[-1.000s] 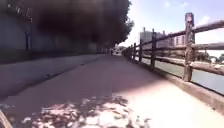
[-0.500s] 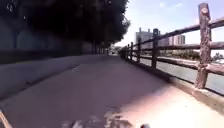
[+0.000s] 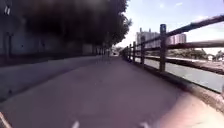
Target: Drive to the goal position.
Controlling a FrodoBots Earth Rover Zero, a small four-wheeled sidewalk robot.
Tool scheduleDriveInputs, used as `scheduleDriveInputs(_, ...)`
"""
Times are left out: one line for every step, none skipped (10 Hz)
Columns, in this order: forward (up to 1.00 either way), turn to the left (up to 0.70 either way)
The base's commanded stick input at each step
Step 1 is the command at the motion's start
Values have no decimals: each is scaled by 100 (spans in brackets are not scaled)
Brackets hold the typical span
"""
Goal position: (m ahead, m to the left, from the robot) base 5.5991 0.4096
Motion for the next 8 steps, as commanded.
scheduleDriveInputs(100, 0)
scheduleDriveInputs(100, 0)
scheduleDriveInputs(100, 0)
scheduleDriveInputs(100, 0)
scheduleDriveInputs(100, 0)
scheduleDriveInputs(100, 0)
scheduleDriveInputs(100, 0)
scheduleDriveInputs(100, 0)
